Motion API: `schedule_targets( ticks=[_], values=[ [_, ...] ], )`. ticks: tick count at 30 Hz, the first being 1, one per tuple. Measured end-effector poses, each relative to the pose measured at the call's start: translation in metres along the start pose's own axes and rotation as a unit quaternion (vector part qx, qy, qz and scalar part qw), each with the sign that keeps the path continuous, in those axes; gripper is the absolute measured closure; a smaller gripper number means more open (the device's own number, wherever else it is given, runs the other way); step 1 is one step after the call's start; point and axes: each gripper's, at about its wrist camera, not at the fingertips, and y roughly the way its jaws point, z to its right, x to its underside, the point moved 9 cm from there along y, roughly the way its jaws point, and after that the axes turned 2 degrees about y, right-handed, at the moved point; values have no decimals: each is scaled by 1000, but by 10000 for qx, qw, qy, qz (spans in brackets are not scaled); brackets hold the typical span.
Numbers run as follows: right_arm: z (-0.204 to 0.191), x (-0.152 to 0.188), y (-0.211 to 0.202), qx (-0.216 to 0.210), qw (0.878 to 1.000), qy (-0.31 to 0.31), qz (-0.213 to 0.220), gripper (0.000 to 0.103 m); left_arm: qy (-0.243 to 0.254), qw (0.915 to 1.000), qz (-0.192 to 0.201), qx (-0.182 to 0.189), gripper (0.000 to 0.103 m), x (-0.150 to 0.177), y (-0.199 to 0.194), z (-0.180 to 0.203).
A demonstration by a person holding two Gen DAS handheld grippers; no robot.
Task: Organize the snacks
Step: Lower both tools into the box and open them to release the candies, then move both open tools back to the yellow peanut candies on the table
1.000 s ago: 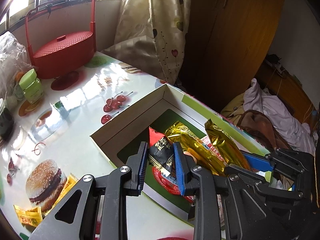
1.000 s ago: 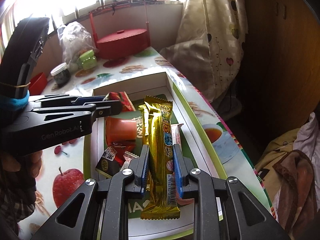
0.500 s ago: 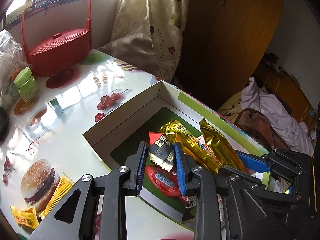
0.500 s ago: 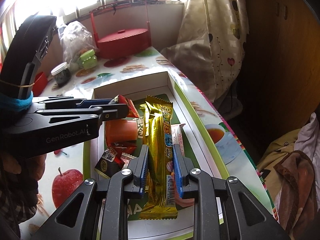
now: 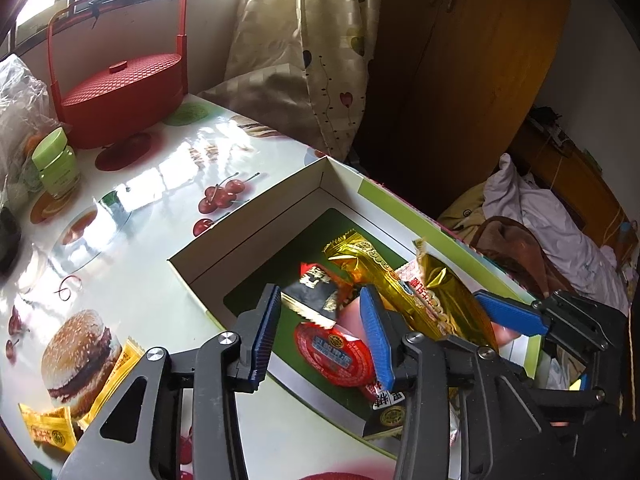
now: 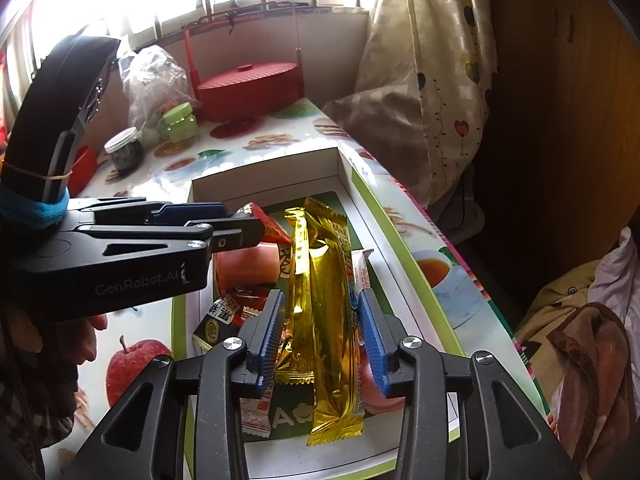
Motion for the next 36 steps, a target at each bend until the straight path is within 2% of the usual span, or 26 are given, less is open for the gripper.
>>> schedule_targets(
  ticks=[6, 8, 13, 26, 36],
  values=[
    [1, -1, -6, 21, 10000, 40, 76, 58, -2, 10000, 76, -55, 58, 1, -9, 0],
    [1, -1, -7, 40, 9999, 28, 103, 58, 27, 9999, 93, -53, 54, 2, -13, 2],
    [1, 1, -14, 39, 9998, 72, 172, 56, 30, 9998, 193, -53, 54, 4, -26, 7],
    [-6, 0, -35, 0, 9990, 154, 408, 55, -52, 9980, 587, -219, 54, 13, -72, 5],
    [-25, -1, -44, -84, 9987, 43, 497, 55, -195, 9955, 798, -480, 54, 27, -100, -9]
  ],
)
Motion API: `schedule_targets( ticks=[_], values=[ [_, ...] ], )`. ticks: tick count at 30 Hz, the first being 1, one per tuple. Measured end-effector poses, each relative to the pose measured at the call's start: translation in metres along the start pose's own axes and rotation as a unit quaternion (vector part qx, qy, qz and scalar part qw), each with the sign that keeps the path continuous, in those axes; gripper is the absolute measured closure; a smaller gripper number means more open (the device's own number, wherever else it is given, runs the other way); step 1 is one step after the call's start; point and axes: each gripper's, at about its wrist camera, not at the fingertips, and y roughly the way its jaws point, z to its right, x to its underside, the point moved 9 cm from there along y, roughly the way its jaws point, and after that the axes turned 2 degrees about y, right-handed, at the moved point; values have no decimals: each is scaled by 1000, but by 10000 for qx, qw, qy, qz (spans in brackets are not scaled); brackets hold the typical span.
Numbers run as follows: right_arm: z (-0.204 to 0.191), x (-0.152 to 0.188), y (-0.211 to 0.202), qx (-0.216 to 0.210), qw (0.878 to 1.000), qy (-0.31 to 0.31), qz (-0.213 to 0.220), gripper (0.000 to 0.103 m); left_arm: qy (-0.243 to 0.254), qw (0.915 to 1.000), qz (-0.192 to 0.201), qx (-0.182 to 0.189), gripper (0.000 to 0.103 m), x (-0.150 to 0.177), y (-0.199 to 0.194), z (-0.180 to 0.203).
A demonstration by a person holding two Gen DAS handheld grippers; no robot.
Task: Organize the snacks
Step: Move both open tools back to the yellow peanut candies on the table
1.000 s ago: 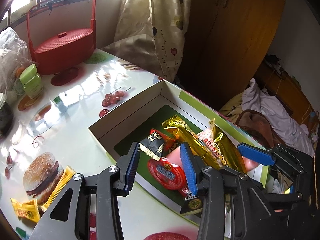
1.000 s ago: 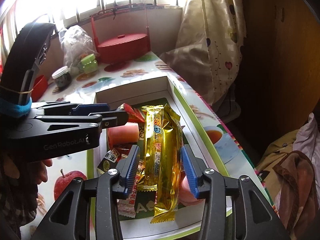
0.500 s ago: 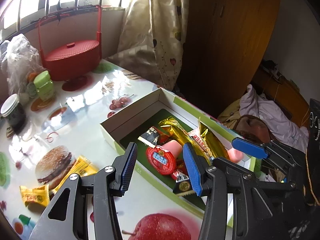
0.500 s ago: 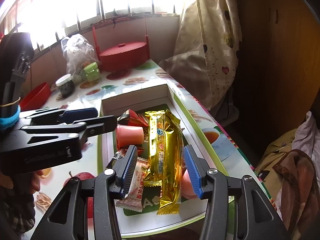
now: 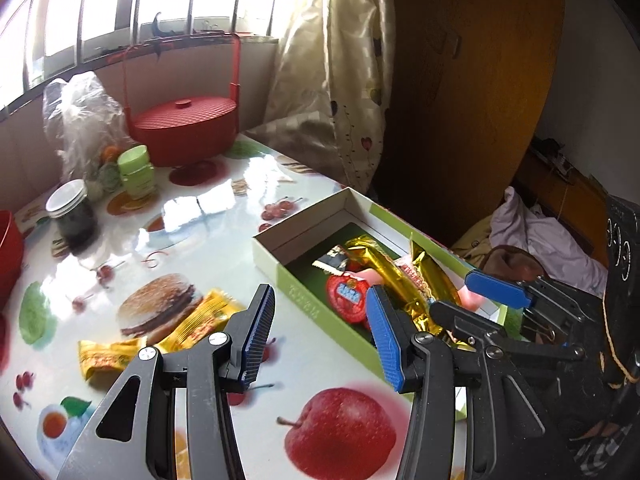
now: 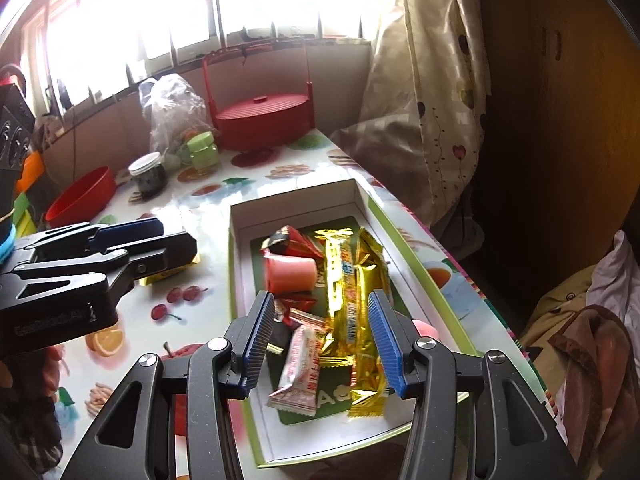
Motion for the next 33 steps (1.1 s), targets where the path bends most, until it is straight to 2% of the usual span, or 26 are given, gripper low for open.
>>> schedule_targets(
  ticks=[14, 26, 33],
  values=[
    [-31, -7, -3, -225, 9994, -247, 92, 54, -317, 9991, 117, -254, 54, 18, -26, -33],
    [-77, -10, 19, -547, 9965, -632, -59, 53, -919, 9927, 67, -779, 54, 45, -43, -104],
    [-103, -15, 42, -782, 9949, -561, -301, 52, -1219, 9888, -45, -863, 54, 62, -41, -134]
  ],
)
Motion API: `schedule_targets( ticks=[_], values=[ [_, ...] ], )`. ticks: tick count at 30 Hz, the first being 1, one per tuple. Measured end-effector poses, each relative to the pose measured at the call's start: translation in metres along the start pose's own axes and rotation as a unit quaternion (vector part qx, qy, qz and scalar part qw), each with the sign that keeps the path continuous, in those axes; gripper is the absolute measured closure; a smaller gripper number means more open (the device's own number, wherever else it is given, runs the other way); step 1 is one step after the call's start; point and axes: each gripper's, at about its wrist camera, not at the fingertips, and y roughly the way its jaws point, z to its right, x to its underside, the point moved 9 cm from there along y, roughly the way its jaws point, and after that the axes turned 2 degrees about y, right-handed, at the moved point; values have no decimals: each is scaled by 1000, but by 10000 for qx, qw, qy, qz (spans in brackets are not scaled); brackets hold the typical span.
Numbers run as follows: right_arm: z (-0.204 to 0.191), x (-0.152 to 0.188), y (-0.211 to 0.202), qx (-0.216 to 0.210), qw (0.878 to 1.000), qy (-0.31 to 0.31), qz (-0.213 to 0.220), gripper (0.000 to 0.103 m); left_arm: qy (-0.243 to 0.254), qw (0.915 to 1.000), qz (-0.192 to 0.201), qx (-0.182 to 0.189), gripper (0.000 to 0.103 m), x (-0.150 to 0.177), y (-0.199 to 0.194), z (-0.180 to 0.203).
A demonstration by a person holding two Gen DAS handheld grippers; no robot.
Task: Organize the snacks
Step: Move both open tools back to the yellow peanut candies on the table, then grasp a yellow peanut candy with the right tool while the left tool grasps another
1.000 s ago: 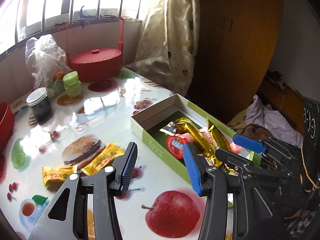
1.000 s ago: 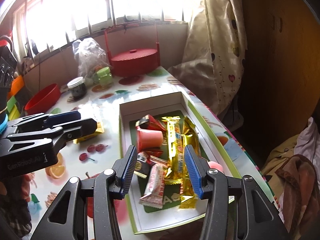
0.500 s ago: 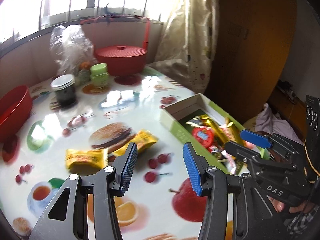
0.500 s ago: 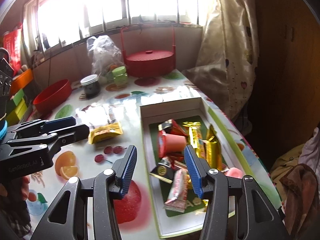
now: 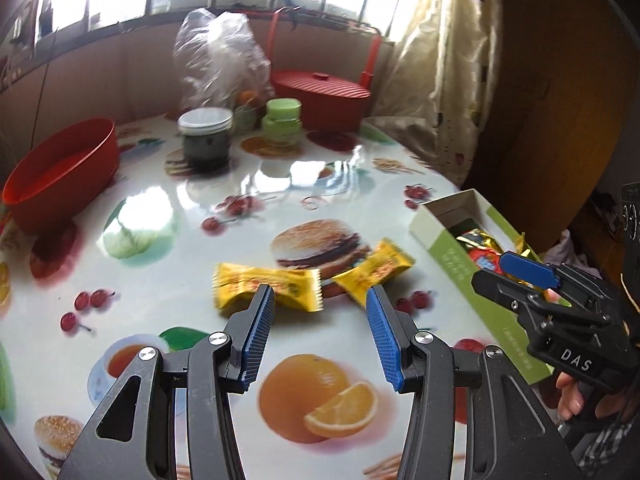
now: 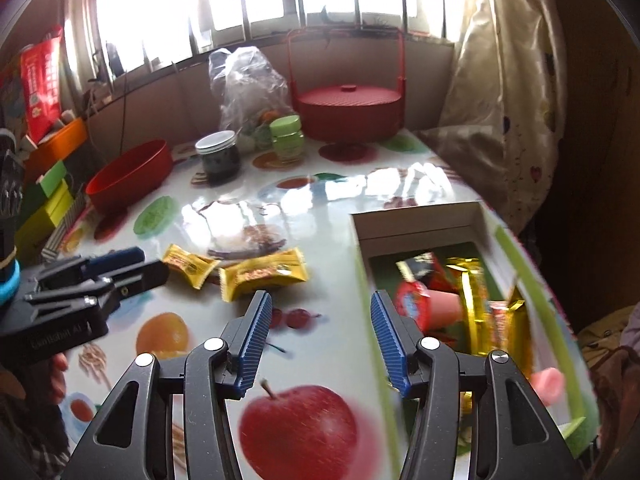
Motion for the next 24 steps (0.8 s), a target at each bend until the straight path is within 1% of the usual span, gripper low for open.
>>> schedule_targets(
  ticks=[8, 12, 16, 19, 21, 24],
  values=[
    [-18, -9, 32, 5, 9997, -20, -229, 51, -352, 9992, -211, 38, 54, 7, 19, -22],
    [-26, -10, 49, -22, 9993, -48, -372, 51, -353, 9990, -258, -107, 54, 6, 28, -29],
    [-26, -13, 68, 14, 9987, 114, -500, 51, -328, 9988, -355, -18, 54, 7, 35, -31],
    [-26, -15, 80, 71, 9981, 234, -573, 50, -290, 9987, -397, -126, 54, 8, 38, -37],
    [-28, -16, 85, 65, 9979, 228, -606, 50, -328, 9986, -403, -113, 54, 8, 39, -42],
    [-31, -16, 90, 82, 9979, 183, -619, 48, -347, 9981, -458, -227, 54, 9, 41, -51]
  ],
)
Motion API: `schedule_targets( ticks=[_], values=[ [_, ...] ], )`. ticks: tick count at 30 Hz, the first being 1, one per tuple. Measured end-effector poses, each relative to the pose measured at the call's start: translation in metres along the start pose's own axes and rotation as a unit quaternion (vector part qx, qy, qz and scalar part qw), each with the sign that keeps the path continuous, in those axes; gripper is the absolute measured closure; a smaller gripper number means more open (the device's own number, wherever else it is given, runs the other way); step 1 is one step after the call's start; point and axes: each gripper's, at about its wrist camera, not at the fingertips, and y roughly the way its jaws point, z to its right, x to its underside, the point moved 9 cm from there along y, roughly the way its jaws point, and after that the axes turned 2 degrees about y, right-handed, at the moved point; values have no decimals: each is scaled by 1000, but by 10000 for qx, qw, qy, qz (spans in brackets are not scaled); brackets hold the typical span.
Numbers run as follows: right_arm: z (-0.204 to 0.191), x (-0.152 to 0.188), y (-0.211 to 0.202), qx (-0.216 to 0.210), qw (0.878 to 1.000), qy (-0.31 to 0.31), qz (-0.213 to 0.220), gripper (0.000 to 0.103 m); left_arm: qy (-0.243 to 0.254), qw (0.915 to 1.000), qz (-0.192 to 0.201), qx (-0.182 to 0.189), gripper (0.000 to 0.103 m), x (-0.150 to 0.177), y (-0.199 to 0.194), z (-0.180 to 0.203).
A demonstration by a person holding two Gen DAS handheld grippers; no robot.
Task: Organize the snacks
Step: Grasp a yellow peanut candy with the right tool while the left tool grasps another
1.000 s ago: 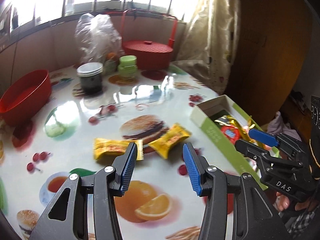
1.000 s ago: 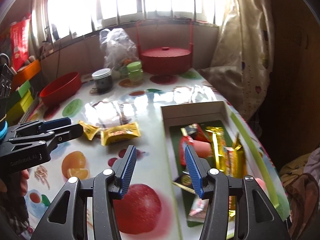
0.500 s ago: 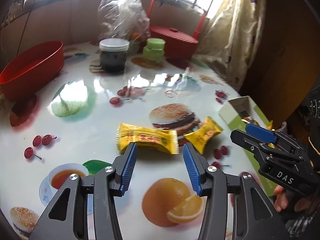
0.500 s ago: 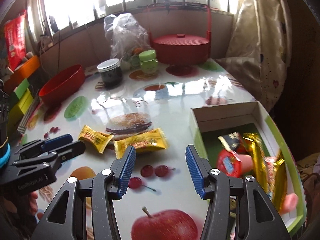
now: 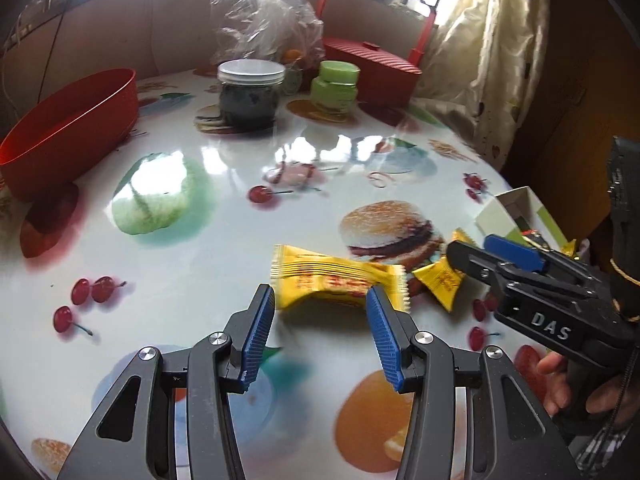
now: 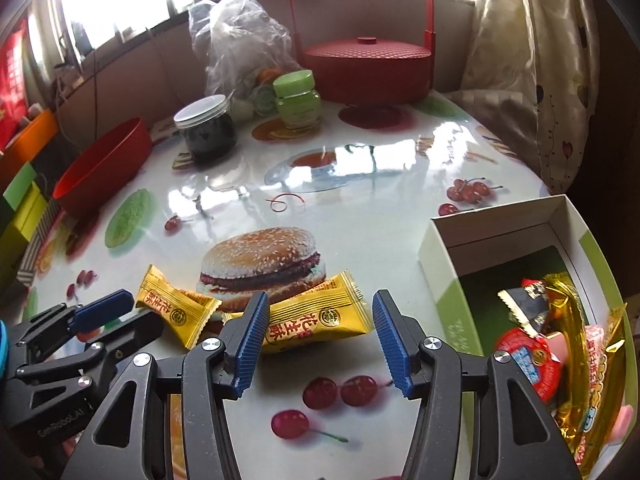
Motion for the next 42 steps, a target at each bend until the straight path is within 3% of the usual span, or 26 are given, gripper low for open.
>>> schedule_targets(
  ticks=[9, 15, 22, 29, 32, 37, 42],
  values=[
    [-3, 5, -2, -106, 9999, -32, -57, 45, -75, 9999, -68, -52, 54, -2, 4, -7],
    [5, 8, -5, -135, 9998, 74, -137, 44, 158, 9998, -43, -61, 54, -9, 3, -4],
    [5, 4, 4, -334, 9986, 371, -169, 43, 473, 9983, -97, 312, 54, 2, -2, 21],
    [-5, -4, 11, -388, 9989, 198, -163, 43, 732, 9956, -121, 567, 54, 11, -9, 37],
    [-7, -6, 13, -390, 9990, 154, -132, 43, 856, 9961, 64, 226, 54, 4, -15, 29],
    [-14, -6, 5, -249, 9979, -606, 20, 43, 857, 9962, 121, -43, 54, -14, -8, 8],
    [-36, 1, 1, -491, 9870, -1530, -32, 43, 1203, 9926, 1, 143, 54, -21, 6, 15]
  ],
)
